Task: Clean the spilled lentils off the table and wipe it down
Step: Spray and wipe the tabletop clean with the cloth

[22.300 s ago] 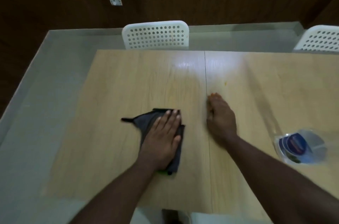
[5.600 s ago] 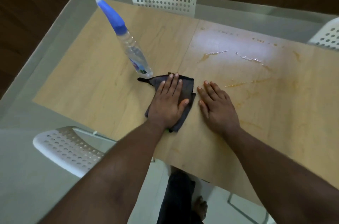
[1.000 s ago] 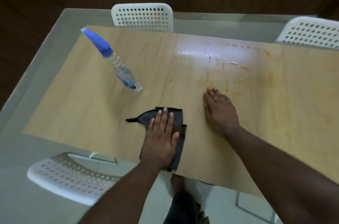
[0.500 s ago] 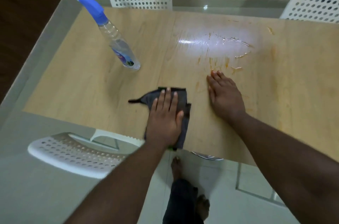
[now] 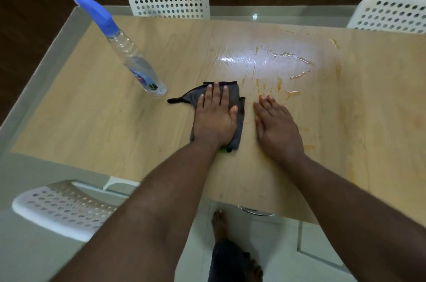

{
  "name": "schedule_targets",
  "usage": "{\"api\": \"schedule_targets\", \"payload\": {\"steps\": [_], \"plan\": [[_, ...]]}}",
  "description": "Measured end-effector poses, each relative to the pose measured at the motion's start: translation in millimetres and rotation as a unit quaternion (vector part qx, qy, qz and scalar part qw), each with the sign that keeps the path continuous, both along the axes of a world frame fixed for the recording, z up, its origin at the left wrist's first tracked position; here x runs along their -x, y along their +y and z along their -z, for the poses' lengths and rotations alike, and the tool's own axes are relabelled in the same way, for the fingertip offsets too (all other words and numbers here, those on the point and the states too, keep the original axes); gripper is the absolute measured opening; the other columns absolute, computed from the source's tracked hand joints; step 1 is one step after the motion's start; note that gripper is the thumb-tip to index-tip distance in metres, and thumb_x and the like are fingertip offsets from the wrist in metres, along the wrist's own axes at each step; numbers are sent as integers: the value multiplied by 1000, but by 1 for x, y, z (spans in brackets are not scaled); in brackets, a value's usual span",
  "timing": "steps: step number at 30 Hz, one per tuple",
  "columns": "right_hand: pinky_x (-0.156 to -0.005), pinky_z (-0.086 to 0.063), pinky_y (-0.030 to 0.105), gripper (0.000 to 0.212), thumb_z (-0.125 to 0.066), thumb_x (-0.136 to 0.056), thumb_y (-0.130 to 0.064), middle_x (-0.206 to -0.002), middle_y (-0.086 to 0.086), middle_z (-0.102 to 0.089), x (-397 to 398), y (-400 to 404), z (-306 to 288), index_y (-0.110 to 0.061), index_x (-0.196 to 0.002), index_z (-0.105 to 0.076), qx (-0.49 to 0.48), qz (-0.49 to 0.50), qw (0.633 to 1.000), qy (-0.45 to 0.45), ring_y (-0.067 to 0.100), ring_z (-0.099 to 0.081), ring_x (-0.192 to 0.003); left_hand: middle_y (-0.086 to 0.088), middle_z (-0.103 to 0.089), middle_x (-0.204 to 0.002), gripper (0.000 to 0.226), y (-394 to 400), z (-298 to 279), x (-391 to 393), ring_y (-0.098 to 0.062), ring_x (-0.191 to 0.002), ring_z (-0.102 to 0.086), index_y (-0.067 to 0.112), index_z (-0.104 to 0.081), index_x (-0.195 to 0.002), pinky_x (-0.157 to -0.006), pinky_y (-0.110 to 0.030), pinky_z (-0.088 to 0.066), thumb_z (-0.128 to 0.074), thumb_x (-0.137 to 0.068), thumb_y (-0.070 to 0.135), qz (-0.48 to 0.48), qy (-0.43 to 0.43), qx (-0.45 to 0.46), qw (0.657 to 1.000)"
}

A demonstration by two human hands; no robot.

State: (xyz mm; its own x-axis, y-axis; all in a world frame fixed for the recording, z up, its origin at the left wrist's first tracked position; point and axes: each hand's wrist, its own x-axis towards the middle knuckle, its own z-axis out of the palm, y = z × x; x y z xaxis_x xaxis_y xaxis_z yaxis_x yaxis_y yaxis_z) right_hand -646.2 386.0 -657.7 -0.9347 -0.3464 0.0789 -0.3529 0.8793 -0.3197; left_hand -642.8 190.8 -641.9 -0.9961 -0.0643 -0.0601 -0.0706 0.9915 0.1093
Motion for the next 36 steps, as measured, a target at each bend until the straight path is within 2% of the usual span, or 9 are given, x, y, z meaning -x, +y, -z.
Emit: {"api": "schedule_targets", "payload": {"steps": [6, 9, 14, 17, 21, 28, 31, 36], "plan": [[-129, -20, 39, 55, -32, -109, -37, -167, 3, -38, -2, 4, -9, -18, -159, -44, 12, -3, 1000, -22, 17, -24, -159, -11, 3, -177, 71, 2, 2, -69, -25, -163, 4, 14, -4, -169, -131, -47, -8, -12, -108, 49, 25, -4, -11, 1000], [-129, -19, 38, 57, -29, -108, -39, -168, 0, -37, 1, 5, -14, -19, -160, -43, 21, -1, 999, -46, 15, -22, -159, -10, 3, -177, 70, -3, 0, -65, -24, -163, 4, 14, -5, -169, -131, -47, -9, -15, -109, 49, 28, -14, -5, 999], [-128, -19, 38, 56, -29, -108, -41, -168, -3, -35, 31, 14, -21, -24, -160, -42, 6, -16, 998, -63, 14, -23, -159, -12, -3, -177, 70, -12, -4, 12, -26, -163, -1, 13, -9, -169, -131, -48, -9, -12, -108, 49, 11, -14, -2, 1000], [-128, -15, 38, 52, -35, -112, -38, -171, -3, -27, 95, 30, -18, -23, -162, -37, 7, 32, 998, -59, 16, -19, -160, -14, -5, -176, 72, -11, -5, 90, -28, -163, -3, 12, -10, -169, -131, -48, -9, -9, -106, 49, 2, -12, -7, 1000], [-128, -20, 40, 51, -37, -112, -37, -170, 1, -32, 156, 54, -15, -22, -161, -39, 2, 76, 996, -43, 18, -22, -159, -15, -7, -176, 75, -14, -6, 166, -29, -163, -6, 12, -12, -168, -131, -49, -10, -6, -103, 49, 2, -10, 3, 1000], [-129, -20, 42, 56, -26, -111, -42, -171, -4, -26, 168, 57, -10, -25, -163, -33, -8, 87, 995, -38, 12, -15, -160, -14, -6, -176, 67, -8, -12, 282, -29, -163, -3, 13, -10, -169, -132, -48, -6, -16, -110, 46, 20, -14, 7, 1000], [-130, -19, 41, 56, -25, -110, -43, -171, -5, -25, 170, 58, -10, -26, -163, -31, -10, 90, 995, -44, 12, -14, -161, -14, -5, -176, 68, 14, -12, 298, -29, -163, -2, 13, -8, -169, -132, -48, -5, -15, -110, 46, 41, -16, 3, 999], [-129, -18, 40, 57, -24, -111, -43, -172, -3, -25, 170, 57, -15, -25, -164, -31, -17, 85, 995, -55, 12, -13, -161, -9, 4, -177, 70, 21, -12, 229, -25, -163, 4, 15, -5, -169, -132, -46, -3, -15, -109, 48, 123, -22, -7, 992]]}}
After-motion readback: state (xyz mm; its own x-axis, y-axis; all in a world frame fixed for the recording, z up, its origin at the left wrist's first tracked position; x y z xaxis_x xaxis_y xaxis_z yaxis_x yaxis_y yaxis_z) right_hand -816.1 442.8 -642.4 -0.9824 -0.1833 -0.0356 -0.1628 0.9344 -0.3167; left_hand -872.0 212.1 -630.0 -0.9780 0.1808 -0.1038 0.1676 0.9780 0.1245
